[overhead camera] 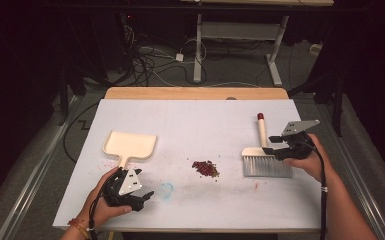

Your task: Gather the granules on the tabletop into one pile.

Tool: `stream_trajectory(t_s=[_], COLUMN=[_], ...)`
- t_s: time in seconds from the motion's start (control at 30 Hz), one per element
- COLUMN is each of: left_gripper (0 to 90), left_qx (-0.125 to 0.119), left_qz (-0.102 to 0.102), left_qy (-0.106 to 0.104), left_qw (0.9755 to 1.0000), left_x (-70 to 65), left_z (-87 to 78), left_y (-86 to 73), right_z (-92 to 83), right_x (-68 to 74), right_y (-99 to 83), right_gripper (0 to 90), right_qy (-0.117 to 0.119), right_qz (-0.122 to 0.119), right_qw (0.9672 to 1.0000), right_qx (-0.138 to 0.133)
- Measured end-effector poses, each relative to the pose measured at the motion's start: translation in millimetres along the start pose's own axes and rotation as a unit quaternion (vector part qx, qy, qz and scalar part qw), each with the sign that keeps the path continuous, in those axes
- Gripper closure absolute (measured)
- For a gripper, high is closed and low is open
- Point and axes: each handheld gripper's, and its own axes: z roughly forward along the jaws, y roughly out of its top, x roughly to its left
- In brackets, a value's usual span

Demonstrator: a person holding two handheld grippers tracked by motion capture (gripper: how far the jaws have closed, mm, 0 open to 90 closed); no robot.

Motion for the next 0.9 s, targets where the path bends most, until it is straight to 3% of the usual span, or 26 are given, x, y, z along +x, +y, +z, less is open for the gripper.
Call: stream_trajectory(t_s=[0.1, 0.13, 0.23, 0.3, 0.4, 0.47, 0.6, 0.9], left_gripper=[19.6, 19.6, 19.6, 19.6, 19.6, 19.6, 19.5, 19.6], left_qx=[0.000, 0.001, 0.005, 0.005, 0.004, 0.002, -0.001, -0.003], left_qz=[0.001, 0.002, 0.005, 0.007, 0.008, 0.007, 0.006, 0.000], left_qy=[-0.001, -0.001, -0.004, -0.005, -0.005, -0.004, -0.001, 0.012], left_qw=[1.0000, 1.0000, 1.0000, 0.9999, 0.9999, 1.0000, 1.0000, 0.9999], left_x=[-0.6, -0.5, -0.5, -0.6, -1.1, -1.2, -0.6, 1.0], left_z=[0.5, 0.9, 1.8, 2.6, 2.6, 2.4, 1.1, -1.8], left_y=[0.2, 0.4, 0.7, 1.1, 1.5, 1.1, 0.8, -0.7], right_z=[10.2, 12.3, 19.9, 25.2, 34.3, 39.1, 40.6, 15.6], right_x=[-6.8, -7.5, -8.5, -9.5, -9.2, -7.2, -3.2, 6.3], right_y=[-1.2, -1.4, -0.1, 0.3, 1.6, 2.6, 5.9, 17.5], right_gripper=[53.1, 58.8, 72.4, 76.2, 75.8, 73.8, 71.3, 58.0], right_qy=[-0.046, -0.055, -0.104, -0.121, -0.128, -0.121, -0.137, -0.136], right_qz=[0.044, 0.060, 0.085, 0.102, 0.111, 0.108, 0.102, 0.098], right_qw=[0.9980, 0.9967, 0.9908, 0.9873, 0.9850, 0.9863, 0.9851, 0.9841], right_qx=[0.008, 0.005, 0.007, 0.015, 0.030, 0.029, 0.024, -0.058])
